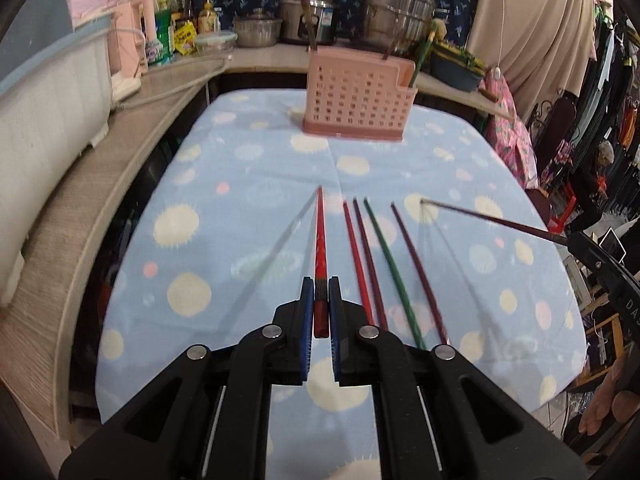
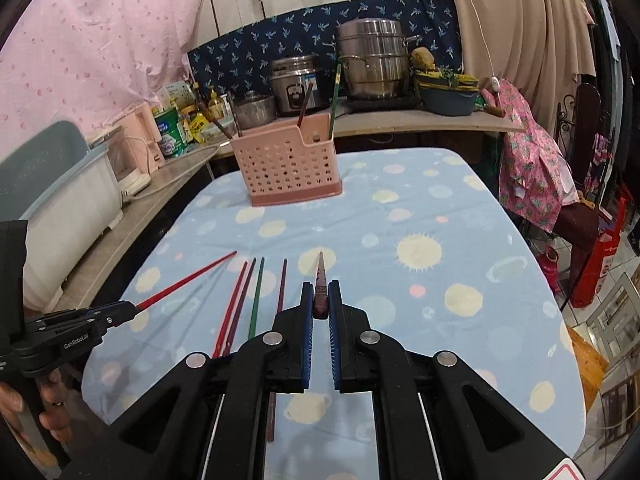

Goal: Organize utensils
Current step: 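Lift both held chopsticks and carry them over the pink basket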

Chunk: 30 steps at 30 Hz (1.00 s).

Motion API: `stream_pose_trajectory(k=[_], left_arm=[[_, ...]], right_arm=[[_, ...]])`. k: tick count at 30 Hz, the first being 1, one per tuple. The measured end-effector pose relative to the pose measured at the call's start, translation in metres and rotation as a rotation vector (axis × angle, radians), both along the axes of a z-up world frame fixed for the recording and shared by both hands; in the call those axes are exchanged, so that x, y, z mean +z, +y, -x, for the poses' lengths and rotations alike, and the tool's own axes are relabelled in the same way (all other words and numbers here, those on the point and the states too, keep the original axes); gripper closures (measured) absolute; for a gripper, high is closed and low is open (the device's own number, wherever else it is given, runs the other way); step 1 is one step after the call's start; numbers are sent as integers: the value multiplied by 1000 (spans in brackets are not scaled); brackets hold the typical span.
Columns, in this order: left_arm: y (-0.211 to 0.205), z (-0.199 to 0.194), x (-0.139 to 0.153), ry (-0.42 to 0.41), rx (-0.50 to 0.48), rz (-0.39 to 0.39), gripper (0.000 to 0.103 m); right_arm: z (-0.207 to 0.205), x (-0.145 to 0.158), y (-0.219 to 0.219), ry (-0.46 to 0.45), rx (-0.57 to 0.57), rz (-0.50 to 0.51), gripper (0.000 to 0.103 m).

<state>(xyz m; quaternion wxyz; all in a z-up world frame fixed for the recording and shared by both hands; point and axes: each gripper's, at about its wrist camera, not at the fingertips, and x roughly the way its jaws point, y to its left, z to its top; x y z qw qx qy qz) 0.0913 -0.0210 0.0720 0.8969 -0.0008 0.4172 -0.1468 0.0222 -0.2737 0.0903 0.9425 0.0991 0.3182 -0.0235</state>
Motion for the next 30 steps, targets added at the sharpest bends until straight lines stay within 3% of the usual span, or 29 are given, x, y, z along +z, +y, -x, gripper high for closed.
stream_pose_trajectory(k=[8, 16, 30], left_arm=[[-3, -40, 54, -100, 21, 49, 96], [-7, -80, 92, -185, 39, 66, 96], [-15, -137, 138, -235, 45, 115, 96]], right_arm=[[-35, 48, -20, -106, -7, -33, 96], [-73, 72, -33, -149, -17, -72, 96], [-130, 108, -45, -208, -6, -115, 96]])
